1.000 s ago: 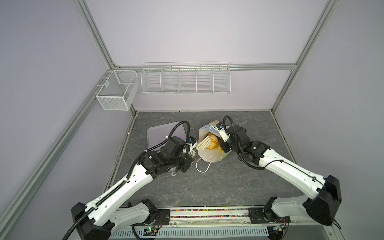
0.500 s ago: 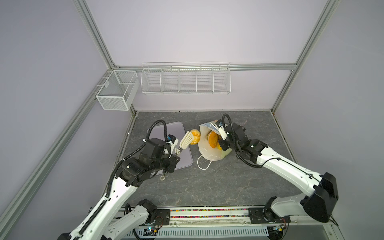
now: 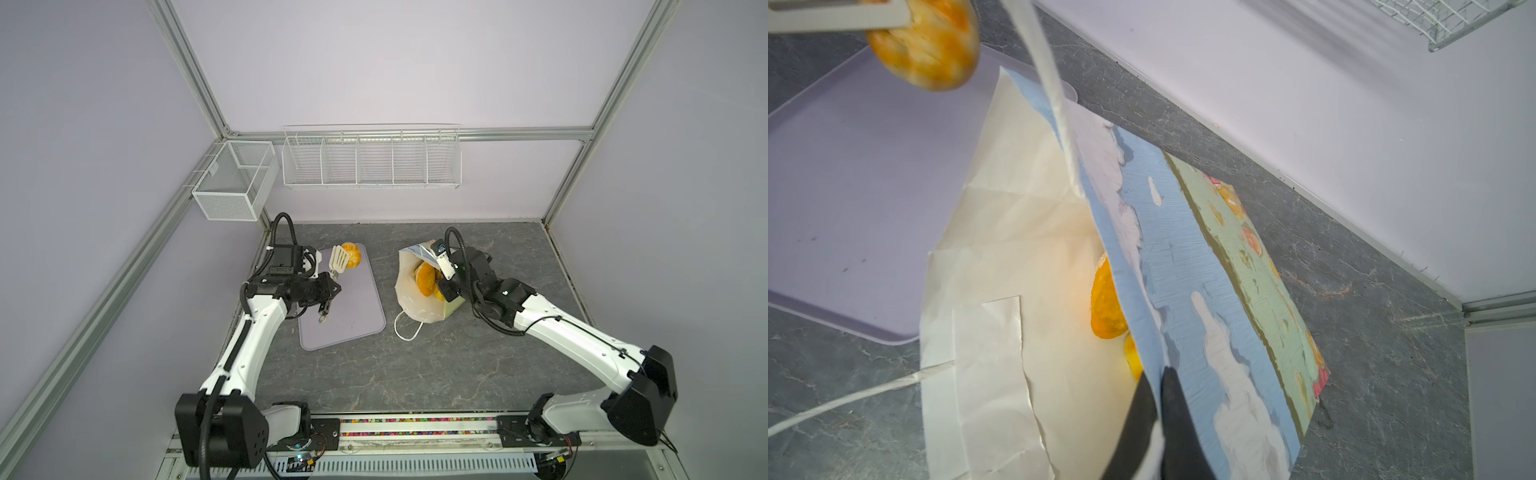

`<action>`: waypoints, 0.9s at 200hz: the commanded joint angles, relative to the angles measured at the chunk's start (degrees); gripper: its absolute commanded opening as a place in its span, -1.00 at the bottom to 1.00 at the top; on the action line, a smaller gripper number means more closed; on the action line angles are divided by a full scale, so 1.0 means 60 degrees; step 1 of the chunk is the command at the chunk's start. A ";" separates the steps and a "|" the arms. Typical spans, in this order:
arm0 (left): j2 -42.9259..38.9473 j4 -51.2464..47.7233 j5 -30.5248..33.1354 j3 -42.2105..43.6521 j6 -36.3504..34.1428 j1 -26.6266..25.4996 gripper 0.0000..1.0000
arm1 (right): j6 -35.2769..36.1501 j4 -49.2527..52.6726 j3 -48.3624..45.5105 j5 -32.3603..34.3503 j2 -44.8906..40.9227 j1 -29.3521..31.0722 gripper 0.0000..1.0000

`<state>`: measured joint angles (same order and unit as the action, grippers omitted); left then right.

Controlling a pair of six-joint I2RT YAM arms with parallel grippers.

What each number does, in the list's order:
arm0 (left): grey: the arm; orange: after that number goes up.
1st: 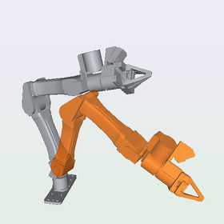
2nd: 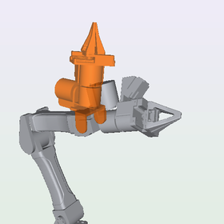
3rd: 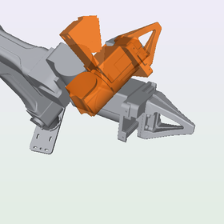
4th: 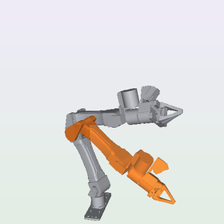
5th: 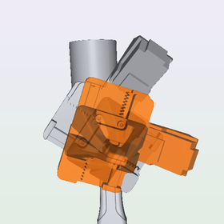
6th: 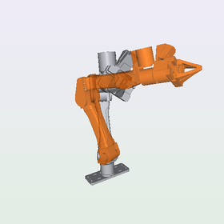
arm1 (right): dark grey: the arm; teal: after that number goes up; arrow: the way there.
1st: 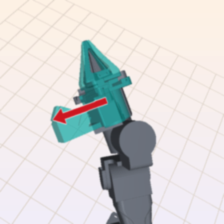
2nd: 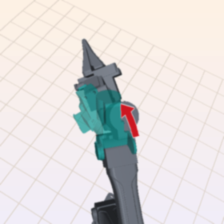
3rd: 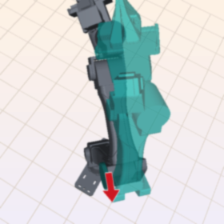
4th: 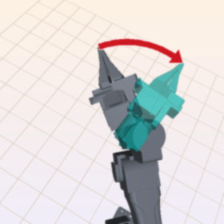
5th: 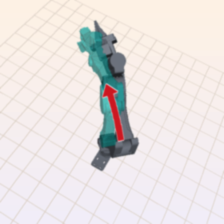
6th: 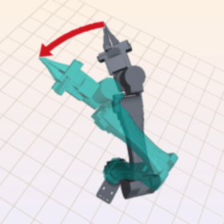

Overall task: Take the fake bread out of the paper bag
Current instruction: 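Lower the bread onto the tray and open the tongs with the left gripper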

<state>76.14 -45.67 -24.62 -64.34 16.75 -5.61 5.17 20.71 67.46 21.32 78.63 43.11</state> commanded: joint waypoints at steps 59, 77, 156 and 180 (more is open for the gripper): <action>0.4346 0.0407 -0.1499 -0.2988 -0.0273 0.0451 -0.86 | 0.0077 -0.0255 -0.0404 -0.0140 -0.0273 -0.0043 -0.87; 0.4869 0.0264 -0.1378 -0.3368 -0.0233 0.0451 -0.85 | 0.0080 -0.0258 -0.0433 -0.0198 -0.0315 -0.0039 -0.87; 0.5628 0.0090 -0.0991 -0.3605 -0.0095 0.0567 -0.48 | 0.0200 -0.0230 -0.0521 -0.0499 -0.0434 -0.0039 -0.87; 0.5557 -0.0119 -0.0947 -0.3731 -0.0202 0.0568 -0.33 | 0.0259 -0.0185 -0.0535 -0.0507 -0.0506 -0.0047 -0.87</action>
<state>109.84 -44.66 -30.83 -84.51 16.12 -2.52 5.89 19.86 65.52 19.40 77.47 43.11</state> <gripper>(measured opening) 0.309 0.068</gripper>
